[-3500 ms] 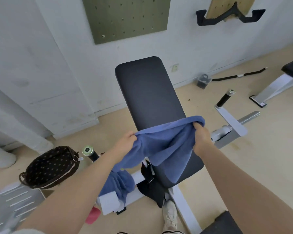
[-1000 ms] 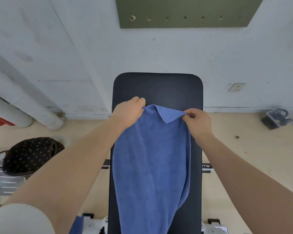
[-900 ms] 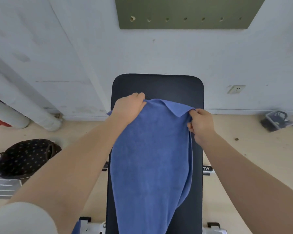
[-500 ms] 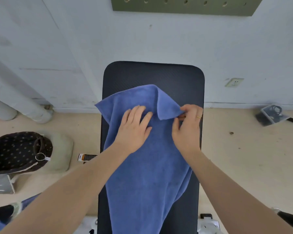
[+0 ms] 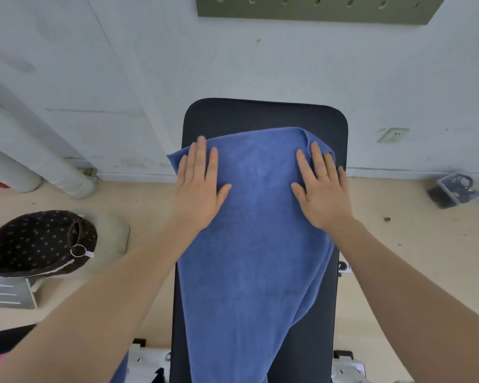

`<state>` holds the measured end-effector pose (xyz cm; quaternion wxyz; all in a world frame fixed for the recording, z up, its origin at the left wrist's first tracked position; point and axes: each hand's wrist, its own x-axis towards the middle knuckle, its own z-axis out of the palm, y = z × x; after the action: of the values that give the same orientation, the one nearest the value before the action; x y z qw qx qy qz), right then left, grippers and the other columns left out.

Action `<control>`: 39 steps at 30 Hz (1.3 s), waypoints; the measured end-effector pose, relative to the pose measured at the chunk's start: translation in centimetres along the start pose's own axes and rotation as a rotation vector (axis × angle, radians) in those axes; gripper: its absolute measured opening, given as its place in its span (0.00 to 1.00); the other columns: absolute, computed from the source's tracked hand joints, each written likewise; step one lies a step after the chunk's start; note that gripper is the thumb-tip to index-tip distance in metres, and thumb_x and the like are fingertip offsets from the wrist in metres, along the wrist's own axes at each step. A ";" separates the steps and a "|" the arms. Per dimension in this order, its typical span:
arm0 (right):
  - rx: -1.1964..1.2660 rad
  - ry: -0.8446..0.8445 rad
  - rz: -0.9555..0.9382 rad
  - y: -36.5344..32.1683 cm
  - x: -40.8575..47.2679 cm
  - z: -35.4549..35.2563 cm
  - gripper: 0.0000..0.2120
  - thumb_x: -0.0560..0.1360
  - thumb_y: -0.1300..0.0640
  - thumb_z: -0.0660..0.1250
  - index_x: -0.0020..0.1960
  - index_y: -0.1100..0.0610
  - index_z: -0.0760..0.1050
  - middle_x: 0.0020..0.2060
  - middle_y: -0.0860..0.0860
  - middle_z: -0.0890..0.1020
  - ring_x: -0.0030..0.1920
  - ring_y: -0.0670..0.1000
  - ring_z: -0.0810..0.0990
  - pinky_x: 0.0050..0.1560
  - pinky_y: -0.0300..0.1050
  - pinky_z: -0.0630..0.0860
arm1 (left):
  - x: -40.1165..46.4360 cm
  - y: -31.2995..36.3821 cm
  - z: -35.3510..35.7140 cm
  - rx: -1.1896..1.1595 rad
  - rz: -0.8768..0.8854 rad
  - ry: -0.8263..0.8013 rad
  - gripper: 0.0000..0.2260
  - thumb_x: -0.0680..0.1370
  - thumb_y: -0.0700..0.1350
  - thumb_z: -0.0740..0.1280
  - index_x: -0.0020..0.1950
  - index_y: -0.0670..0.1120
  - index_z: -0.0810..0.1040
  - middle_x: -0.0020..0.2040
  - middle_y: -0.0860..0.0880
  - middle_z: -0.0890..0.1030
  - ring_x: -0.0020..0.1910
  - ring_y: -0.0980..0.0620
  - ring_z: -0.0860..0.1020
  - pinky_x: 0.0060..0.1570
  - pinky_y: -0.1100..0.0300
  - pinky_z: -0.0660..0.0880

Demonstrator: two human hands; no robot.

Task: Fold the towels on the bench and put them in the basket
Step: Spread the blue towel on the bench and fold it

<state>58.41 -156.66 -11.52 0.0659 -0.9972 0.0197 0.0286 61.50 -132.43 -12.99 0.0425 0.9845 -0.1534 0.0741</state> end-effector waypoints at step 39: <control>0.793 -0.179 0.520 -7.0 -29.5 14.2 0.13 0.77 0.46 0.62 0.56 0.53 0.69 0.42 0.47 0.77 0.42 0.48 0.76 0.35 0.39 0.67 | -32.1 5.8 8.8 -0.118 0.207 -0.277 0.26 0.73 0.55 0.57 0.66 0.41 0.65 0.71 0.40 0.64 0.71 0.44 0.59 0.71 0.53 0.53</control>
<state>28.47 -146.77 -22.85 0.4330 -0.8509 0.2721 0.1202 30.64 -129.35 -26.44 0.0707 0.9601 -0.2622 -0.0673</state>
